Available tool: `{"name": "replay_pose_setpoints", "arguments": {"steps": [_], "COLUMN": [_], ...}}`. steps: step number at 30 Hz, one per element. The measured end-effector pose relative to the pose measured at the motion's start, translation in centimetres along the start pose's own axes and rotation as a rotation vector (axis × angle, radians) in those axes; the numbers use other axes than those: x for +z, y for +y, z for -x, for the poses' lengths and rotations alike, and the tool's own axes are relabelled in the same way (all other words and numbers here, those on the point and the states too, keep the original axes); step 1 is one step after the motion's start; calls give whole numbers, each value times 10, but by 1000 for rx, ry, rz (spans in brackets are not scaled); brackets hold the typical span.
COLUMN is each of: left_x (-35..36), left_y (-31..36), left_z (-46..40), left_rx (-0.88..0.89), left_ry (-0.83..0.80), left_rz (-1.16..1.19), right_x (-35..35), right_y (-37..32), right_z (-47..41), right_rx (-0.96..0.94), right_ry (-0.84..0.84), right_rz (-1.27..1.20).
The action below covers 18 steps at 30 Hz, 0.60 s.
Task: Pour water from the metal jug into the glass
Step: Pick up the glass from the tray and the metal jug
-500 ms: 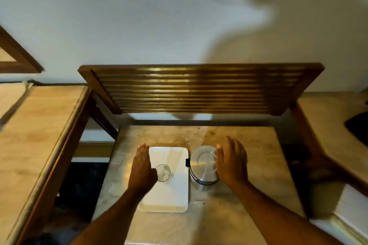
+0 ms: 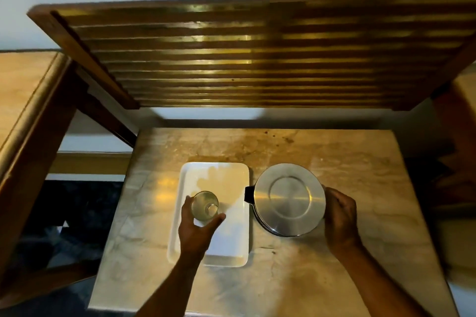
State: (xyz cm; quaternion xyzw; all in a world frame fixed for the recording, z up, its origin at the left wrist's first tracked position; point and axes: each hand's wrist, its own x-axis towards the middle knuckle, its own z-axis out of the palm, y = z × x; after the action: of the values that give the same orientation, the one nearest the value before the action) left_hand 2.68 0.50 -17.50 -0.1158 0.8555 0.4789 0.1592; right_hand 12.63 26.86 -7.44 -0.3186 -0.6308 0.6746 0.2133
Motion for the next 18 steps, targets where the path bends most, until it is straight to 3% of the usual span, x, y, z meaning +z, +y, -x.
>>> {"name": "replay_pose_setpoints", "arguments": {"steps": [5, 11, 18], "left_x": [19, 14, -16], "left_y": [-6, -2, 26], "left_z": [-11, -1, 20], "left_rx": [-20, 167, 222], "left_ry": [15, -15, -69], "left_rz": [66, -60, -37], "right_x": [-3, 20, 48], "right_y": [-1, 4, -43], "right_z": [-9, -15, -3], "right_rx": [-49, -73, -300], "right_ry": [-161, -35, -167], "right_rz": [-28, 32, 434]}}
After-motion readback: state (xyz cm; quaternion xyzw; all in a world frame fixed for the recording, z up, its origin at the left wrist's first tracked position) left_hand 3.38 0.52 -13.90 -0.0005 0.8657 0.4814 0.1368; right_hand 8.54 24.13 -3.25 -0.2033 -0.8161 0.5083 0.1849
